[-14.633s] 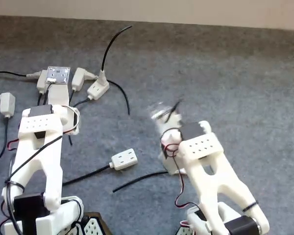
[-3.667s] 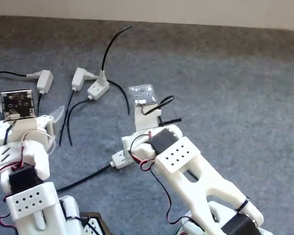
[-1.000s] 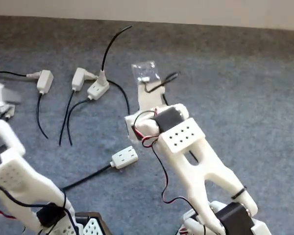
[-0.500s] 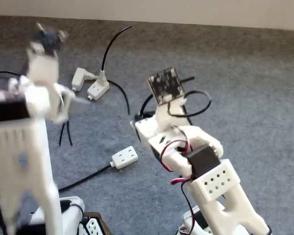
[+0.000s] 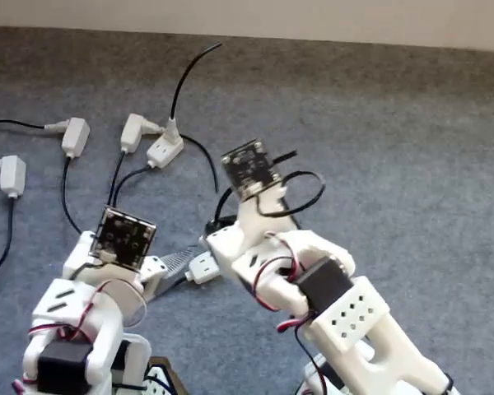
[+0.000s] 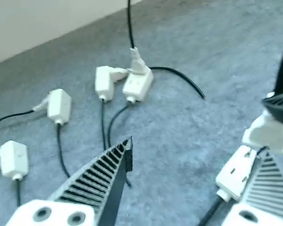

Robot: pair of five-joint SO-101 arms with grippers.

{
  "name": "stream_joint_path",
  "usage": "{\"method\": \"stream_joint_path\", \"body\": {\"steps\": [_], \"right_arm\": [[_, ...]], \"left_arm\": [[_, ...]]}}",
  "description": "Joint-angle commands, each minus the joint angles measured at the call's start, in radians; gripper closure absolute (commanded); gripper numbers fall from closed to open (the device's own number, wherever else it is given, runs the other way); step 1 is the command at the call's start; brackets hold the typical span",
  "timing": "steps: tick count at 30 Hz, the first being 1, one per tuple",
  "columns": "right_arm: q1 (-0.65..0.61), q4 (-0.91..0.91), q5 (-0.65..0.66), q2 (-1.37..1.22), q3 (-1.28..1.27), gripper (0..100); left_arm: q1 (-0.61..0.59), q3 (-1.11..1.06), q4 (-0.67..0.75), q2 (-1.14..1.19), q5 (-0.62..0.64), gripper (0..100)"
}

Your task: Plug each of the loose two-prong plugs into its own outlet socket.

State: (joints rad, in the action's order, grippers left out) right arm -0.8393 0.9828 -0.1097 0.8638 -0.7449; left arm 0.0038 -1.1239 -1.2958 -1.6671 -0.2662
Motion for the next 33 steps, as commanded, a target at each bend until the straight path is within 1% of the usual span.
{"method": "stream_joint_path", "body": {"steps": [1, 3, 6, 11, 14, 19, 21, 26, 33], "right_arm": [[-0.054, 0.004, -0.015, 0.024, 0.062, 99.2], [-0.056, 0.004, -0.017, 0.024, 0.067, 99.2], [-0.053, 0.013, -0.017, 0.024, 0.09, 99.2], [-0.059, 0.081, -0.017, 0.024, 0.151, 99.2], [-0.059, 0.091, -0.017, 0.022, 0.151, 99.2], [-0.051, 0.166, -0.005, 0.022, 0.15, 99.2], [-0.036, 0.191, 0.034, 0.022, 0.15, 99.2], [0.025, 0.211, 0.052, 0.024, 0.15, 99.2], [0.031, 0.249, 0.072, 0.024, 0.15, 99.2]], "left_arm": [[0.077, -0.061, 0.02, -0.027, 0.009, 62], [0.104, -0.09, 0.02, -0.028, 0.006, 62], [0.111, -0.114, 0.025, -0.028, 0.005, 62], [0.111, -0.186, 0.118, -0.022, 0.005, 62], [0.105, -0.206, 0.155, -0.019, 0.005, 62], [0.087, -0.203, 0.153, -0.019, 0.005, 62], [0.064, -0.203, 0.155, -0.022, 0.005, 62], [0.058, -0.2, 0.155, -0.025, 0.005, 62], [0.058, -0.191, 0.155, -0.019, 0.005, 62]]}}
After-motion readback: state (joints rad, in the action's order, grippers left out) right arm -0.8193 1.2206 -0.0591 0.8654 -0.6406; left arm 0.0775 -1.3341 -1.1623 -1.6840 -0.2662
